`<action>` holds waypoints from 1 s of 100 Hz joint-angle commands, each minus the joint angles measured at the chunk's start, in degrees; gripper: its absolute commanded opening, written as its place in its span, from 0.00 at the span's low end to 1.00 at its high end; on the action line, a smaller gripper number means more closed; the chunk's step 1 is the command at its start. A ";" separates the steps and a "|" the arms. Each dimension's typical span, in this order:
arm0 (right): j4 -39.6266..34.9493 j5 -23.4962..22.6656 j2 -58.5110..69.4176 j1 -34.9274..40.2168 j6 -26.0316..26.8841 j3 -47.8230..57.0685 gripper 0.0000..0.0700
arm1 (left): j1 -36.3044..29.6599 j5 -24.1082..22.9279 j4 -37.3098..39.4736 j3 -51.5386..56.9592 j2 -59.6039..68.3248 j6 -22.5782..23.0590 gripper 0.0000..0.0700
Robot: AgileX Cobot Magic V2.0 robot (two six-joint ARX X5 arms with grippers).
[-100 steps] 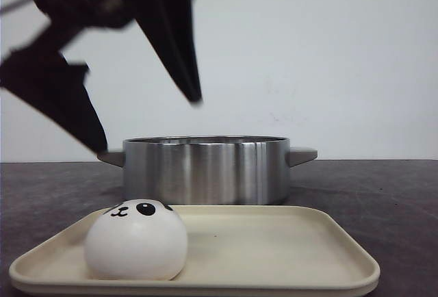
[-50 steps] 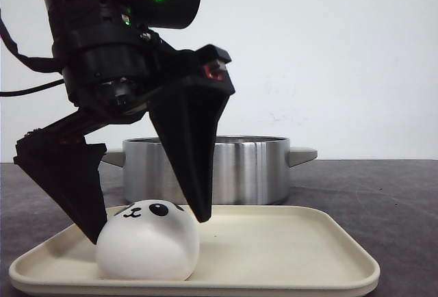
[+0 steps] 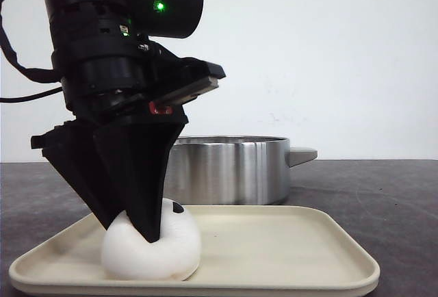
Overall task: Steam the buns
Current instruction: 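Lower the left gripper onto the last panda bun on the tray and grasp, then lift the bun with the left gripper and carry it over the pot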
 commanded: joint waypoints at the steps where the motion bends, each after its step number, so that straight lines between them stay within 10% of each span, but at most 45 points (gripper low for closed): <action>1: 0.07 0.22 0.57 0.59 -0.59 1.11 0.00 | -0.63 -0.35 -0.17 1.46 -0.72 1.25 0.01; 22: -0.24 0.22 0.55 0.59 -0.59 1.11 0.00 | -0.59 -1.60 -0.66 8.76 -9.46 1.05 0.01; 41: 0.09 0.20 0.55 0.59 -0.26 1.11 0.00 | 1.16 -12.20 -0.48 18.45 -13.33 3.48 0.01; 100: 0.87 -0.20 0.57 0.63 -0.20 1.11 0.00 | 14.93 -11.67 4.87 22.10 3.74 4.98 0.01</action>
